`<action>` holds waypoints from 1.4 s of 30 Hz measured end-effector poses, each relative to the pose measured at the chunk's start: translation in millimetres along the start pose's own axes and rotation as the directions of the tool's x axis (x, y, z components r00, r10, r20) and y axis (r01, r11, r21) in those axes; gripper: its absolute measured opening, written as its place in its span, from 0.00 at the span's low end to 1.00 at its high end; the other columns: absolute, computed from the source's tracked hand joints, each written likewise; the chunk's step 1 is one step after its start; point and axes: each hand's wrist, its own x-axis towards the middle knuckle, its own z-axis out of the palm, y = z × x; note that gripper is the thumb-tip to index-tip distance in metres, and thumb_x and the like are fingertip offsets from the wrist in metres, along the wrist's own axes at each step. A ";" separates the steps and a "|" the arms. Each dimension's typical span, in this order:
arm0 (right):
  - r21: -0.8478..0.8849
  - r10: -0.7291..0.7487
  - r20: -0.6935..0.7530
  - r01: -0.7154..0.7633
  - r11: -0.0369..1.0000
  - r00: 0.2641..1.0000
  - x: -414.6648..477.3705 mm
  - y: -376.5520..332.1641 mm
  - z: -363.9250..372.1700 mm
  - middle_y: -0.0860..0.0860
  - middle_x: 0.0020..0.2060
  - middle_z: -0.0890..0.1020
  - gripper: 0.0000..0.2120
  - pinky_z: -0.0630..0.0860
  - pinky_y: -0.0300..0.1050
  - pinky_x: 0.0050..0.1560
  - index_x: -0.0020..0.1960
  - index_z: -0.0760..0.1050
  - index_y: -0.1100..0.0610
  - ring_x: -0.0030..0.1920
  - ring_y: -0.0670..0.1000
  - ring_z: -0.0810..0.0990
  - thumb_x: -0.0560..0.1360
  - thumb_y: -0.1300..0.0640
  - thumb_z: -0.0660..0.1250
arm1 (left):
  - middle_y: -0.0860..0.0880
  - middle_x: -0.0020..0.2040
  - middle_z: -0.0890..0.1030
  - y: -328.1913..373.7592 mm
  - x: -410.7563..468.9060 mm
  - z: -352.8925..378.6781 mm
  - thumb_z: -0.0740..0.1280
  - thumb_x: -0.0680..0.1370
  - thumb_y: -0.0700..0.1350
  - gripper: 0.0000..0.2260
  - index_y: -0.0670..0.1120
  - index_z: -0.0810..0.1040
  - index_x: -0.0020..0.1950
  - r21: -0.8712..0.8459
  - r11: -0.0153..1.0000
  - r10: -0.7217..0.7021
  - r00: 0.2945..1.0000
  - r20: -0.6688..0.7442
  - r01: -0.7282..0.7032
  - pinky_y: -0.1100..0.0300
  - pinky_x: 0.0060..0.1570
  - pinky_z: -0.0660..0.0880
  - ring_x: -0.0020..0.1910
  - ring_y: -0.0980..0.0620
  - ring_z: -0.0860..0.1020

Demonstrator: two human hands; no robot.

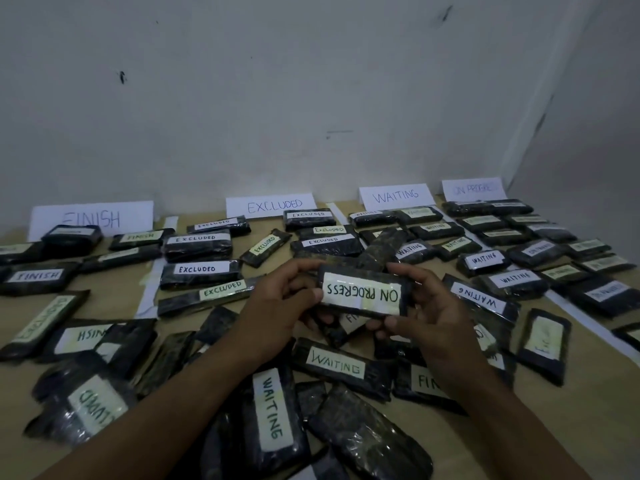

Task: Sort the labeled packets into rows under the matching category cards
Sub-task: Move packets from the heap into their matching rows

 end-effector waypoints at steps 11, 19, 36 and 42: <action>-0.090 0.027 0.010 -0.026 0.996 1.000 -3.5 1.8 5.5 0.57 0.34 0.82 0.15 0.79 0.45 0.34 0.42 0.73 0.62 0.38 0.56 0.83 0.59 0.63 0.75 | 0.38 0.42 0.82 4.4 2.0 -0.9 0.68 0.73 0.40 0.09 0.41 0.75 0.52 -0.123 0.992 0.018 0.998 -0.068 -0.026 0.53 0.33 0.79 0.34 0.41 0.80; -0.048 0.017 0.042 -0.015 0.999 0.999 -8.0 -1.0 13.1 0.57 0.28 0.81 0.12 0.76 0.41 0.27 0.37 0.72 0.67 0.26 0.54 0.80 0.64 0.62 0.73 | 0.53 0.63 0.78 12.0 -7.5 8.3 0.69 0.74 0.30 0.38 0.60 0.59 0.75 0.142 0.987 0.017 0.933 0.359 -0.073 0.53 0.54 0.79 0.58 0.49 0.80; -0.271 -0.213 -0.570 0.063 0.960 0.793 -6.9 -65.7 -171.3 0.54 0.40 0.82 0.17 0.80 0.43 0.33 0.48 0.74 0.53 0.38 0.49 0.82 0.71 0.75 0.66 | 0.58 0.65 0.71 8.6 71.2 141.5 0.64 0.78 0.53 0.22 0.58 0.65 0.72 0.533 0.593 0.133 0.726 0.674 -0.603 0.61 0.64 0.68 0.63 0.61 0.69; -0.408 -0.245 -0.793 -0.187 0.894 0.558 13.9 -60.1 -318.9 0.62 0.49 0.81 0.16 0.81 0.49 0.41 0.55 0.75 0.53 0.45 0.60 0.82 0.72 0.70 0.68 | 0.58 0.67 0.68 -25.2 78.0 178.3 0.61 0.80 0.55 0.19 0.58 0.67 0.71 0.536 0.450 0.115 0.642 0.758 -0.714 0.68 0.59 0.60 0.64 0.61 0.62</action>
